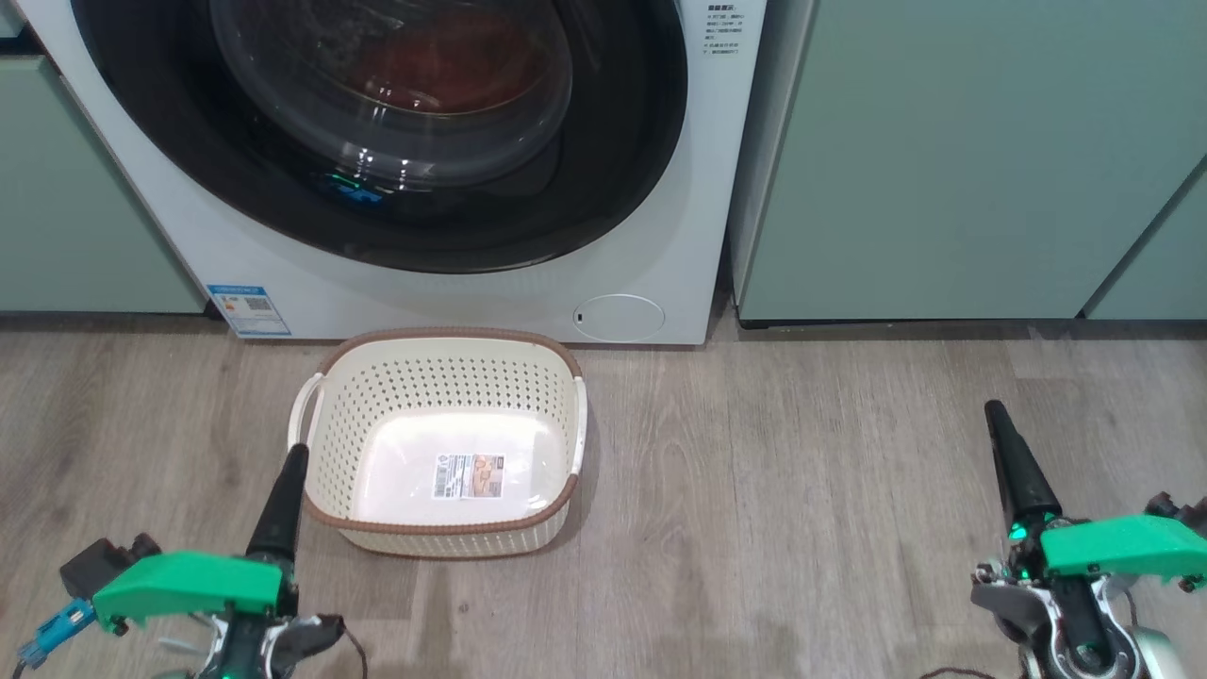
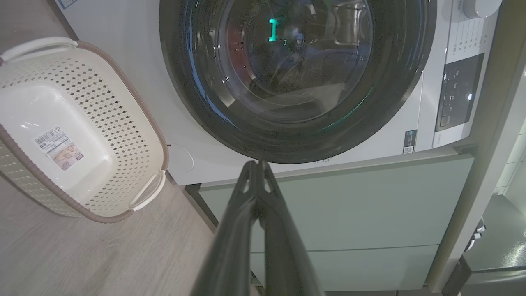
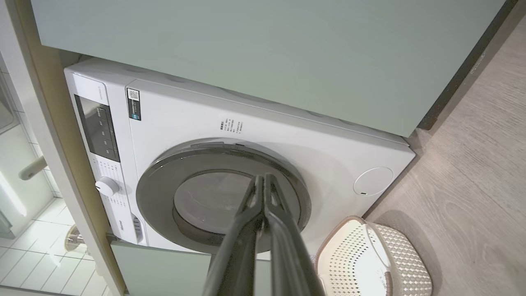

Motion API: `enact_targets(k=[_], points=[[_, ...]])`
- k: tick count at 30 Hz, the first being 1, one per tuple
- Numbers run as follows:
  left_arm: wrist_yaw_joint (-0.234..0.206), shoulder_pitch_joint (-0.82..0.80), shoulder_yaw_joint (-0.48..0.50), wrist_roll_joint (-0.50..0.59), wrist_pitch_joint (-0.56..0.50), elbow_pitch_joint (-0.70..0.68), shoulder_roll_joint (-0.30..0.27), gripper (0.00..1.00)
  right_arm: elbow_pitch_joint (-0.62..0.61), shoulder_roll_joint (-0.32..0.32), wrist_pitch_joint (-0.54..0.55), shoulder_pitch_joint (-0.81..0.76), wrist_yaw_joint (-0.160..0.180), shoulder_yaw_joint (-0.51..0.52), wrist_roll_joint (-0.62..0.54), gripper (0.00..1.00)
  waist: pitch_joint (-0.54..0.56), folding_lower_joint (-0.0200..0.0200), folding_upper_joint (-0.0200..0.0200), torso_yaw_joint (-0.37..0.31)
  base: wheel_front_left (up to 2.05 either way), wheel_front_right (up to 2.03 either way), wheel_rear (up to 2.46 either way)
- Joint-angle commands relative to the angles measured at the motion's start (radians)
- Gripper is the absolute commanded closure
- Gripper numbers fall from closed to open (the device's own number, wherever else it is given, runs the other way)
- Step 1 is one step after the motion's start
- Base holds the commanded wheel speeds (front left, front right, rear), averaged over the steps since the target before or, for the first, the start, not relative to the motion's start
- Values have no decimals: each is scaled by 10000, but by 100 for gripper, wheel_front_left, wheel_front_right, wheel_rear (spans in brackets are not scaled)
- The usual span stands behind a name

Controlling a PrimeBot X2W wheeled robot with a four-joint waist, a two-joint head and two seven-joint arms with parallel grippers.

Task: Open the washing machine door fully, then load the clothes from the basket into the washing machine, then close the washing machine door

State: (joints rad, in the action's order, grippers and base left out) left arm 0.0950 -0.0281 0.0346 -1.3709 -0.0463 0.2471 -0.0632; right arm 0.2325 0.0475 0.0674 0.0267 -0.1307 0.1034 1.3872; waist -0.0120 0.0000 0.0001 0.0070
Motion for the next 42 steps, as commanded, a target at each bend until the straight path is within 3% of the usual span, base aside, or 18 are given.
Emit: enact_targets(k=[1, 18, 42], points=[[121, -592, 361, -316, -112, -238, -21, 100, -269, 162, 60, 554, 0, -121, 308, 100, 7, 0, -1, -5, 0, 0, 0], [351, -790, 725, -2378, -611, -23, 80, 100, 105, 157, 312, 790, 0, -73, 2314, 100, 87, 0, -1, -69, 0, 0, 0], [357, -796, 754, -2408, -639, -18, 96, 100, 116, 122, 357, 800, 0, -22, 2318, 100, 89, 0, -1, -70, 0, 0, 0]])
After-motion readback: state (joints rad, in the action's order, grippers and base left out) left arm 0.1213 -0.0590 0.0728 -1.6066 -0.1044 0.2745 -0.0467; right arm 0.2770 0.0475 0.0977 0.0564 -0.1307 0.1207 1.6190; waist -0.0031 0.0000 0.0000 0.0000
